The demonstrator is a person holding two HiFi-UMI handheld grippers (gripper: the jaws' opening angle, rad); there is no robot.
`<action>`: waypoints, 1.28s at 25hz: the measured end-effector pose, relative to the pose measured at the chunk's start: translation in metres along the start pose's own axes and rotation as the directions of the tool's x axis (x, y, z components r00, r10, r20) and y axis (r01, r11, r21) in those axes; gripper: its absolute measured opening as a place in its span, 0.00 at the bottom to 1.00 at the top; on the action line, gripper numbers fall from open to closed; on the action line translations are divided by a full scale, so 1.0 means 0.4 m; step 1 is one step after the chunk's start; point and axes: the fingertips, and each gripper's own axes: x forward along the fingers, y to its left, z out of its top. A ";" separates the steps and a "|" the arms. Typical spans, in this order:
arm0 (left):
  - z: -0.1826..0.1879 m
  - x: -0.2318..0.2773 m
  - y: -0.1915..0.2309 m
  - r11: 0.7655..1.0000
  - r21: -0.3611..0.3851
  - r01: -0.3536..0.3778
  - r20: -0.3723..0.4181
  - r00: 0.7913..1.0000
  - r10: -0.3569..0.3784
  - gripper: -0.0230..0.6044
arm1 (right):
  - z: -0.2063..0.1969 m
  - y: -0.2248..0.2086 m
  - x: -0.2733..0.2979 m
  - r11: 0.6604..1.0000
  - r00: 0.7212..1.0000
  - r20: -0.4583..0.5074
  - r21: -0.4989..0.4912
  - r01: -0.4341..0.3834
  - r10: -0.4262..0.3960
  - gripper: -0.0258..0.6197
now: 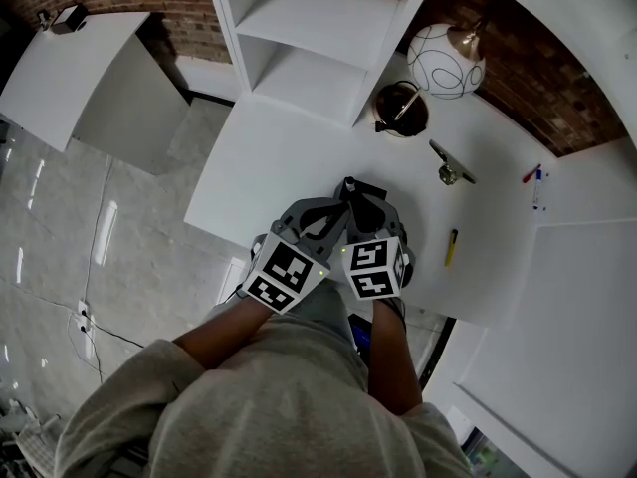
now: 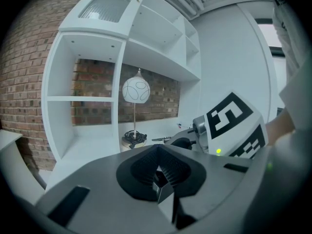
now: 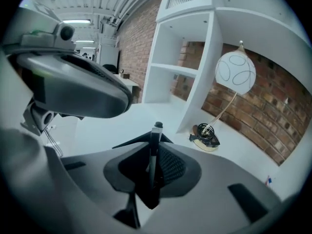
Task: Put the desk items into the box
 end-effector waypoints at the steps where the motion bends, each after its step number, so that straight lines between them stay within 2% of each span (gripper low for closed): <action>1: 0.001 0.001 -0.002 1.000 -0.002 -0.001 0.000 1.000 0.001 0.05 | -0.003 0.003 0.002 1.000 1.000 -0.022 0.003 -0.020 0.020 0.14; 5: 0.004 -0.001 -0.004 1.000 -0.009 -0.012 -0.001 1.000 0.012 0.05 | -0.008 0.016 0.007 0.990 0.989 -0.072 0.065 -0.126 0.131 0.15; 9: 0.012 -0.002 -0.006 0.999 -0.018 -0.029 0.006 1.000 0.029 0.05 | 0.000 0.020 0.002 0.972 0.984 -0.009 0.156 -0.177 0.180 0.22; 11: 0.019 0.001 -0.010 0.999 -0.019 -0.032 0.009 0.999 0.033 0.05 | 0.006 0.006 -0.006 0.972 0.989 0.054 0.187 -0.144 0.137 0.24; 13: 0.022 0.005 -0.015 0.999 -0.020 -0.035 0.008 0.999 0.035 0.05 | 0.006 -0.014 -0.014 0.980 0.990 0.132 0.187 -0.069 0.045 0.23; 16: 0.028 0.014 -0.026 0.999 -0.020 -0.030 0.007 1.000 0.031 0.05 | 0.005 -0.027 -0.038 0.982 0.968 0.246 0.188 0.013 -0.059 0.23; 18: 0.033 0.020 -0.034 1.000 -0.018 -0.025 0.006 1.000 0.025 0.05 | 0.002 -0.037 -0.060 0.973 0.949 0.298 0.230 0.035 -0.105 0.16; 19: 0.035 0.022 -0.039 1.000 -0.018 -0.022 0.005 1.000 0.022 0.05 | 0.000 -0.040 -0.072 0.968 0.942 0.314 0.248 0.041 -0.121 0.13; 26: 0.051 0.051 -0.074 1.000 -0.009 0.018 -0.001 1.000 -0.018 0.05 | 0.011 -0.066 -0.144 0.951 0.920 0.352 0.301 0.065 -0.174 0.07; 32: 0.075 0.078 -0.093 1.000 0.014 0.024 0.033 0.999 -0.024 0.05 | 0.020 -0.112 -0.211 0.931 0.892 0.389 0.356 0.083 -0.229 0.07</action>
